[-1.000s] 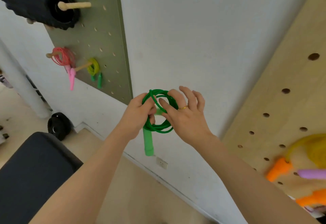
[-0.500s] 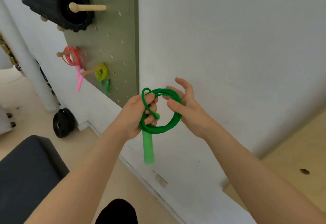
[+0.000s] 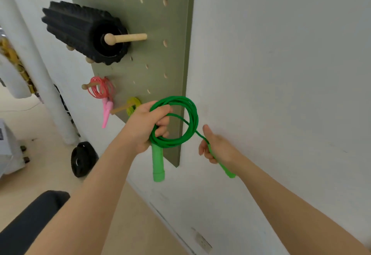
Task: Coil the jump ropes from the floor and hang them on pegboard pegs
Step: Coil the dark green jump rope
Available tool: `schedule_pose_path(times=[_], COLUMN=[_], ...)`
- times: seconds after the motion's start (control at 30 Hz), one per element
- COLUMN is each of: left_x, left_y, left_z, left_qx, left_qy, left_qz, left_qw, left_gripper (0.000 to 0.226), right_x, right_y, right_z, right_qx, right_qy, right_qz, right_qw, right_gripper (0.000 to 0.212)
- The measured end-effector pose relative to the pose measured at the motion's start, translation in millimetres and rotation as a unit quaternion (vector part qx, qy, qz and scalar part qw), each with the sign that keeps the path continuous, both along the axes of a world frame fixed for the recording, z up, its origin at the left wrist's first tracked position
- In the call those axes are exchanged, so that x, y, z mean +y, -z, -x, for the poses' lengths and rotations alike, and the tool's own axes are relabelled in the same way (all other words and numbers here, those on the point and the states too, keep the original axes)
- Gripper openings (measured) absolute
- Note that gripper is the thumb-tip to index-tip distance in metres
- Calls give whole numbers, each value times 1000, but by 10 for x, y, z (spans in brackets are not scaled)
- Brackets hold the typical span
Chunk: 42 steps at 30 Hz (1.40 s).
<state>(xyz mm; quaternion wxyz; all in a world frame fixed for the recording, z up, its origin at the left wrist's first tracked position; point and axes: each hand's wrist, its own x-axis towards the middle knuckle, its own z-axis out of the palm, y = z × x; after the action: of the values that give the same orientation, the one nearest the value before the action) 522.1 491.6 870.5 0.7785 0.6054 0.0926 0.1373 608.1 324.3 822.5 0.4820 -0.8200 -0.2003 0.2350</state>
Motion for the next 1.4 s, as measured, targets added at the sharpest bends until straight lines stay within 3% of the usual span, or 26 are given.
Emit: schedule_pose_path(times=[0.07,0.13,0.2,0.23,0.3,0.43,0.53,0.63,0.7,0.77,0.9,1.0,1.17,1.27,1.33,1.4], left_x=[232,447,667,790,1075,1672,2021,2168,2188,2161,2050,1973,1932,1813,1736,1688], left_y=[-51,-138,-218,-261,-312,-379,-419,-517,-567,-570,-486,-394,-419,-436,-386,-315], left_z=[-31,-71,-96,-108,-128,-127,-104,-241,-400,-544,-733,-903,-1236,-1355,-1373,-1338], left_qx=[-5,-24,-52,-65,-86,-130,-207,-234,-235,-233,-211,-168,-135,-94,-69,-54], left_qy=[21,48,56,50,28,8,13,-54,-121,-179,-273,-248,-200,-192,-182,-122], left_qz=[-40,-78,-130,-156,-184,-186,-154,-166,-207,-256,-403,-415,-407,-448,-483,-480], left_qw=[999,996,989,984,979,974,966,957,942,921,847,859,881,868,854,867], left_gripper=[23,20,8,6,27,44,41,32,24,22,30,37,42,52,59,69], right_x=[303,640,933,1073,1333,1736,1981,2185,2302,2401,2470,2489,2418,2335,2318,2312], right_y=[-154,-390,-618,-696,-802,-1037,-1219,-1383,-1448,-1466,-1394,-1272,-1112,-946,-868,-848], right_z=[18,13,14,-1,-44,-79,-57,-42,-63,-112,-253,-360,-733,-824,-786,-711], right_qx=[21,102,138,102,-7,-125,-169,-384,-552,-644,-622,-637,-748,-773,-771,-749], right_qy=[-49,-81,-126,-138,-143,-158,-159,-77,29,113,165,205,277,294,277,242], right_qz=[-33,-197,-308,-314,-287,-271,-311,-184,-56,43,109,123,203,237,253,241], right_qw=[998,972,933,934,947,941,921,901,831,756,757,733,567,510,514,567], right_gripper=[72,67,49,33,16,30,33,23,22,27,32,33,29,37,47,56])
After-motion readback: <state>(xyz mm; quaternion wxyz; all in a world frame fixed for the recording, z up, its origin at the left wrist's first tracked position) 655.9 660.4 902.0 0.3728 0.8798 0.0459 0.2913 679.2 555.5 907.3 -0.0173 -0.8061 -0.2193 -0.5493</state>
